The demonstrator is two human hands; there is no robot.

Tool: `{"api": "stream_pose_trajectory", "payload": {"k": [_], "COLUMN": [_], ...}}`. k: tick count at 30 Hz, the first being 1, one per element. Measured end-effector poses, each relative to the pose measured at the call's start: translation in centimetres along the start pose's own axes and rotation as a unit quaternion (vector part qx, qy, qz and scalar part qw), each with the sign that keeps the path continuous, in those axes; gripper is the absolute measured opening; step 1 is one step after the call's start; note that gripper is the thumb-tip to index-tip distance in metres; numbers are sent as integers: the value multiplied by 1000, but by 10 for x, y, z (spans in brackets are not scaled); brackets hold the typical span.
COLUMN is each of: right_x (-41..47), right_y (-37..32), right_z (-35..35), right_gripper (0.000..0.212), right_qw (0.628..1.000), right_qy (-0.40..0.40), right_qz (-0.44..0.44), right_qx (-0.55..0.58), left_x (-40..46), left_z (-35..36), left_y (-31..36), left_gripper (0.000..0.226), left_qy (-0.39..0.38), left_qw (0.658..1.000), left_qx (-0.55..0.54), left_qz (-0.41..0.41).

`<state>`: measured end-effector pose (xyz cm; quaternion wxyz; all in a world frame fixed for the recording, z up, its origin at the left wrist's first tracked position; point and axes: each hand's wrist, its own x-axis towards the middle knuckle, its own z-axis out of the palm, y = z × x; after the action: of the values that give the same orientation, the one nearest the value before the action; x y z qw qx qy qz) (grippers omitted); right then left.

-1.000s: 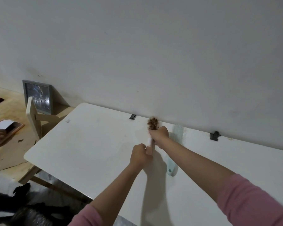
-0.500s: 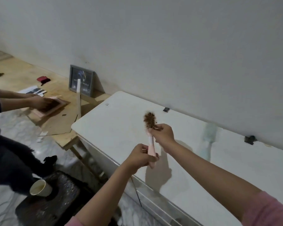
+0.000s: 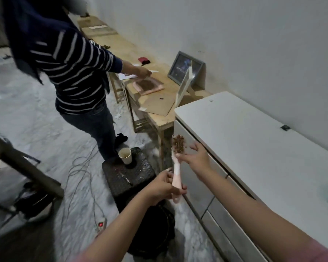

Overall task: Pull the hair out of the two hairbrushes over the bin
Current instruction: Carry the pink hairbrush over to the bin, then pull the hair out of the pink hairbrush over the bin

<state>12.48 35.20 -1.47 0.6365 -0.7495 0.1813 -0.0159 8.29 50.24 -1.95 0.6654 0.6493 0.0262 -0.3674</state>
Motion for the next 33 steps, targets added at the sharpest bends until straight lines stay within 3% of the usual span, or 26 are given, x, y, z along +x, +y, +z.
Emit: {"api": "stream_pose_trajectory", "payload": {"k": [3, 8, 15, 22, 30, 33], "right_x": [-12, -26, -12, 2, -12, -28], "right_y": [3, 15, 62, 135, 221, 238], "right_z": [44, 92, 129, 149, 154, 151], "right_gripper": [72, 49, 64, 44, 37, 24], "right_qw": [998, 996, 979, 978, 907, 886], "right_qy": [-56, -65, -147, -139, -154, -137], "right_qz": [-27, -46, -89, -113, -305, -353], "right_qx": [-15, -42, -109, -111, -247, -266], "left_x": [-28, -45, -24, 16, 29, 14], "left_z": [-31, -58, -79, -87, -80, -68], "left_y": [-17, -42, -88, -162, -240, -263], "left_gripper": [34, 44, 43, 41, 40, 40], "left_qy": [30, 87, 133, 161, 194, 219], "left_qw": [999, 994, 983, 976, 973, 971], "left_qx": [-20, -61, -123, -145, -123, -86], "left_qz": [6, -17, -12, -10, 12, 29]}}
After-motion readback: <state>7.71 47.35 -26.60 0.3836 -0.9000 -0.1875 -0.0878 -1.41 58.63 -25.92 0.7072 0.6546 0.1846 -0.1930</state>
